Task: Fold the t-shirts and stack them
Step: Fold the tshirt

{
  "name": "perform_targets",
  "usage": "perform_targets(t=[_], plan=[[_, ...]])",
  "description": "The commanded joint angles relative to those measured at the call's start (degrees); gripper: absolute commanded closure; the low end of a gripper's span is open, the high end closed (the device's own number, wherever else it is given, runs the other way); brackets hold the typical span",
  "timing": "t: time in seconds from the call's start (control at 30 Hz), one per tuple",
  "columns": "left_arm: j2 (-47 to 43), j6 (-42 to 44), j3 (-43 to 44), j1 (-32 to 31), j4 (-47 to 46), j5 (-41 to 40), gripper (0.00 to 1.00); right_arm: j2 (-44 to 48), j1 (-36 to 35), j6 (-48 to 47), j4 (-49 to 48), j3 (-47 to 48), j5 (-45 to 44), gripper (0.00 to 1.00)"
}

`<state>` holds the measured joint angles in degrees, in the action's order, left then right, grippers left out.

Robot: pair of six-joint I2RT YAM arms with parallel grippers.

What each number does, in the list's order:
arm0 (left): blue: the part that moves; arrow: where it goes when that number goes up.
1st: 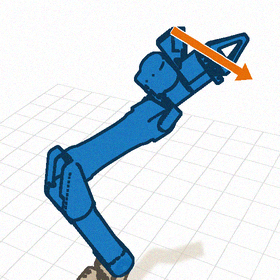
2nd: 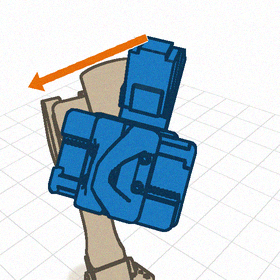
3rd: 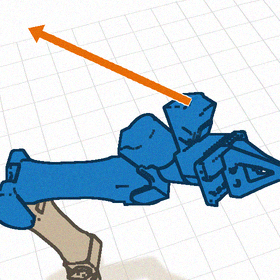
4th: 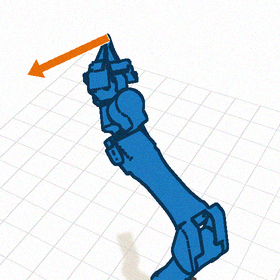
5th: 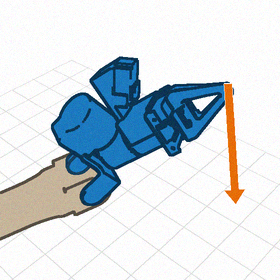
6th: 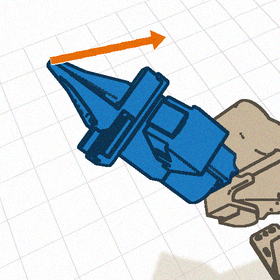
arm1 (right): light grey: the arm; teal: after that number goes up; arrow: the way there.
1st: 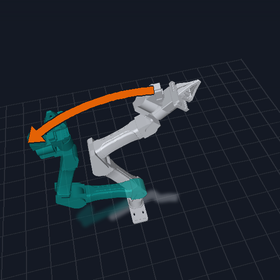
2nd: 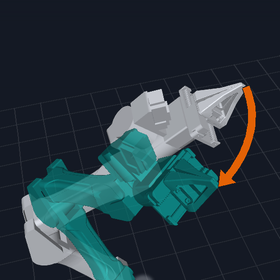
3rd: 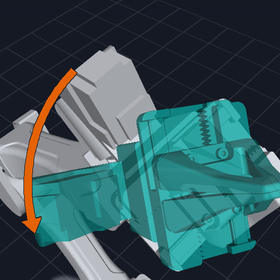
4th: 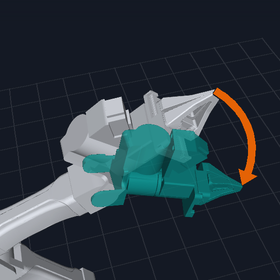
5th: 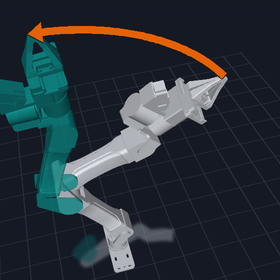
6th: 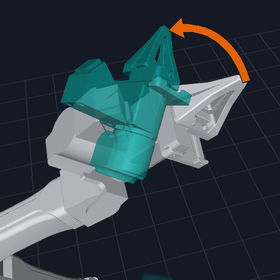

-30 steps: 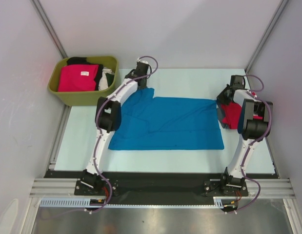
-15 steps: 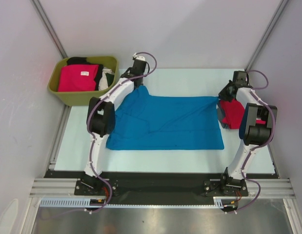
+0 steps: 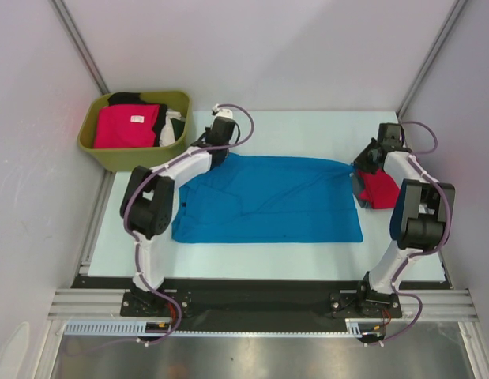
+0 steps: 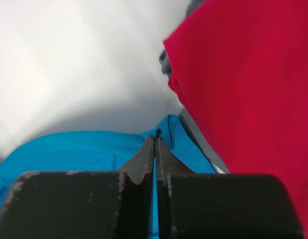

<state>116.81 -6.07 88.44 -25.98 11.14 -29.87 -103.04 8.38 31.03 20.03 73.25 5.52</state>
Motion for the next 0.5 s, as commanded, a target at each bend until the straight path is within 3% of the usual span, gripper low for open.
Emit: perform_targets(t=[0.0,0.47], plan=[[-9.30,0.62,-5.29,-2.23,-8.84,-4.39,1.00,4.25,0.23,-0.18,-1.13,-2.93,1.16,1.00],[-20.65,-2.90,-22.94,-5.49,-10.87,-13.90,1.00,13.04,0.49,0.61,-3.60,-14.44,0.20,1.00]])
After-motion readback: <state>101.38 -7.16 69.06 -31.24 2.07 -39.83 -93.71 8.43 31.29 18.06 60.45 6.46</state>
